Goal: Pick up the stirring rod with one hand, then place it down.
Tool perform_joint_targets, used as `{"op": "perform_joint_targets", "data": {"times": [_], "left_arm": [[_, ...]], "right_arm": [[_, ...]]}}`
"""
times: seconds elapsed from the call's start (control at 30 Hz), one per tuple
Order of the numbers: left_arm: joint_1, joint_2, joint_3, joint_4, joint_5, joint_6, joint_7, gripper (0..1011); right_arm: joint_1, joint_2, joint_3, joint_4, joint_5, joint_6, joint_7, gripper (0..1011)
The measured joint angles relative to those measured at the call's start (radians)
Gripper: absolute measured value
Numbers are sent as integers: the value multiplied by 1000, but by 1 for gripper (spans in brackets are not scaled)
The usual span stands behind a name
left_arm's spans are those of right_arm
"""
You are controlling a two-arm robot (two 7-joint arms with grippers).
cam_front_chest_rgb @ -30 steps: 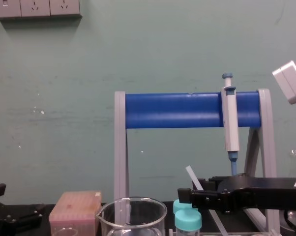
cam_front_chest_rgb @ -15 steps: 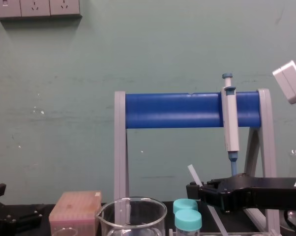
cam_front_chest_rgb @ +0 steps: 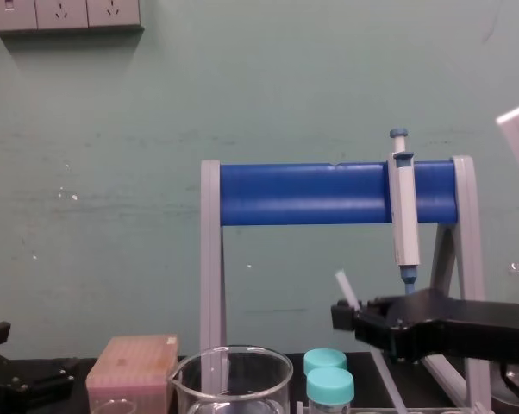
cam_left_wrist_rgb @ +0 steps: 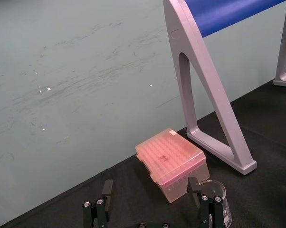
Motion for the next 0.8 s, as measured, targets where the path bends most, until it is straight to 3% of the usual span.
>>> {"op": "perform_joint_targets", "data": {"times": [0.1,0.23,0.57,0.8], "left_arm": [[0,0,0,0,0,0,0,1000],[0,0,0,0,0,0,0,1000],[0,0,0,0,0,0,0,1000],[0,0,0,0,0,0,0,1000]], "right_arm": [[-23,-6,21,-5,-11,-85,-6,72],[-48,-9,46,-14,-7,-143,-1,71],[-117,-17,119,-50,77,-223,36,72],[-132,-35,174,-75,114,-280,31,72]]}}
